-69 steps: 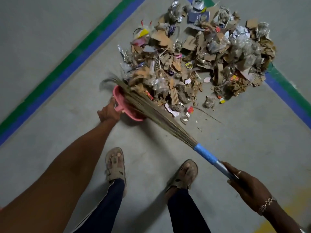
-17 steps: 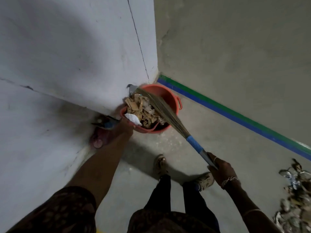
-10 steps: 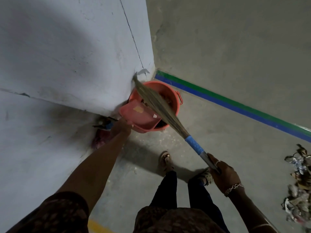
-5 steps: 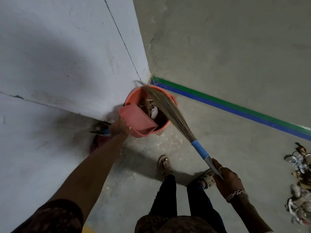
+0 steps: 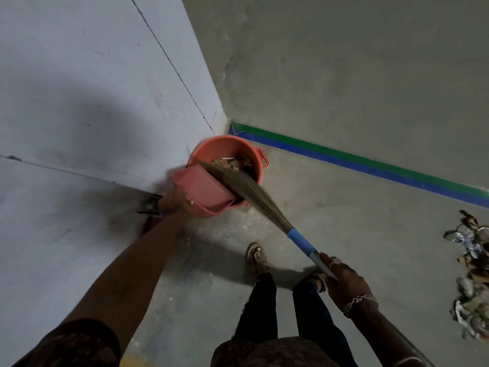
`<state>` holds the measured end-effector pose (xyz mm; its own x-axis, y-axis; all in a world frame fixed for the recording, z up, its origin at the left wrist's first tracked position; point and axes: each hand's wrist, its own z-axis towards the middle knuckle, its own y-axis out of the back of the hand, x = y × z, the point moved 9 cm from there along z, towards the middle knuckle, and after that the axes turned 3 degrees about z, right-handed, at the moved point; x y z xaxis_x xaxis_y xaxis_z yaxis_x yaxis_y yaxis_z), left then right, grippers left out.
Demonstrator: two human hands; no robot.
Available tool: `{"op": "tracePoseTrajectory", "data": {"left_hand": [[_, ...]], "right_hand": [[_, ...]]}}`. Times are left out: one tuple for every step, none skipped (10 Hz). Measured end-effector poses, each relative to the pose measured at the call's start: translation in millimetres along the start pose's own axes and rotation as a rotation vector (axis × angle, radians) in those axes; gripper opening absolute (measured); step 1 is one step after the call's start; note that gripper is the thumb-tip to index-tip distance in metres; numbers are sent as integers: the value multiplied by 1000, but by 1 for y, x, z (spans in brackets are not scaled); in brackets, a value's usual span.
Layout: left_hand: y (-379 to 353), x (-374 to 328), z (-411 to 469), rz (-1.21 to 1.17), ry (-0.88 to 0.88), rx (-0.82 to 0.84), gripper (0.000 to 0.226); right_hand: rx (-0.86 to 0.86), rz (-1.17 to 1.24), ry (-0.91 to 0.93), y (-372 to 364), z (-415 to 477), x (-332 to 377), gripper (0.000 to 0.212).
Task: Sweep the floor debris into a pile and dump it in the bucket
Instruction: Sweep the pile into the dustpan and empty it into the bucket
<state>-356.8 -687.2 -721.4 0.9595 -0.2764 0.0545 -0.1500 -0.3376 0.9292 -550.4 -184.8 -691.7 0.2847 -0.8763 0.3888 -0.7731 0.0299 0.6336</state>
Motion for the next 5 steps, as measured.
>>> {"op": "tracePoseTrajectory", "data": {"left_hand": [[11, -1, -13, -25, 3, -40, 44], [10, 1, -18, -62, 47, 44, 32], [25, -5, -21, -68, 53, -26, 31], [40, -17, -29, -24, -27, -53, 39], [51, -16, -34, -20, -44, -46, 31]], "right_hand": [[-101, 45, -12, 18, -13, 1, 61], [-172, 97, -4, 33, -30, 4, 55], [-191, 119, 26, 40, -39, 3, 52], [-130, 31, 76, 42, -41, 9, 57], [-30, -78, 79, 44, -43, 23, 59]]}}
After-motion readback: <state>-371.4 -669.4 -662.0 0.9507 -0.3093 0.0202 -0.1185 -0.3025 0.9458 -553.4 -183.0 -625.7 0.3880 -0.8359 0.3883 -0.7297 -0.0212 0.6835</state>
